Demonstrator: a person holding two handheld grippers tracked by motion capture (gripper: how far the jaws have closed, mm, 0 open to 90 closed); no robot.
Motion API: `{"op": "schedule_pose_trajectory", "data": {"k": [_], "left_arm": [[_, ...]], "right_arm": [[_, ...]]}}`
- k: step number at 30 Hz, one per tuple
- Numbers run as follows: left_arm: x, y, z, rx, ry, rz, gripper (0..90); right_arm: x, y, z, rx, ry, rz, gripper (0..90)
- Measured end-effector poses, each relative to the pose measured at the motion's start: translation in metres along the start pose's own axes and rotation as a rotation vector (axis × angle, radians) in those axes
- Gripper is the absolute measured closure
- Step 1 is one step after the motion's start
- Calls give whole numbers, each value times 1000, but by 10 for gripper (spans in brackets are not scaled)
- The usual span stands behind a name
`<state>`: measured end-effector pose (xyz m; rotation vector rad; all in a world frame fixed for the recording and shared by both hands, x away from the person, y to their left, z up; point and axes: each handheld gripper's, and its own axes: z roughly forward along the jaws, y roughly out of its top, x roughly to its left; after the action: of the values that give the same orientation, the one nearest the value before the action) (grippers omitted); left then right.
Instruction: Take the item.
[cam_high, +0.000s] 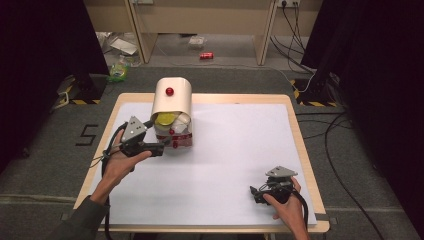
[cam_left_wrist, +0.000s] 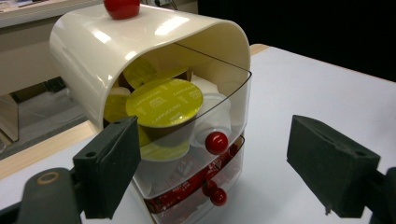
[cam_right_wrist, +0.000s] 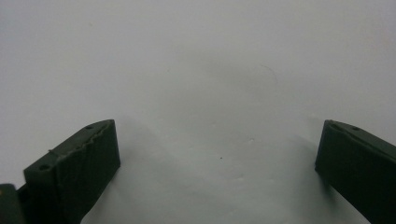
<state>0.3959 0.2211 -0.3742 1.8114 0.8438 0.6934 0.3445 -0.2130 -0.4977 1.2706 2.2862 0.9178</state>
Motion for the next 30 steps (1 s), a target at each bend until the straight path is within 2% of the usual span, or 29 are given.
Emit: {"op": "schedule_pose_trajectory", "data": {"k": [5, 10, 14, 17, 20, 23, 27, 30], "left_arm": [[1, 3, 9, 8, 6, 11, 169], [5, 1, 20, 39, 6, -3, 171], [7, 2, 24, 37, -4, -24, 163], [7, 2, 27, 43, -4, -24, 165], [7, 4, 28, 63, -4, -26, 162], [7, 5, 26, 70, -17, -47, 163], [6, 8, 25, 89, -10, -42, 164], [4, 8, 23, 97, -25, -48, 163]], "right_arm": [[0, 0, 0, 0, 0, 0, 2], [0, 0, 0, 0, 0, 0, 2], [0, 0, 0, 0, 0, 0, 2], [0, 0, 0, 0, 0, 0, 2], [0, 0, 0, 0, 0, 0, 2], [0, 0, 0, -1, 0, 0, 2], [0, 0, 0, -3, 0, 0, 2], [0, 0, 0, -1, 0, -1, 2]]}}
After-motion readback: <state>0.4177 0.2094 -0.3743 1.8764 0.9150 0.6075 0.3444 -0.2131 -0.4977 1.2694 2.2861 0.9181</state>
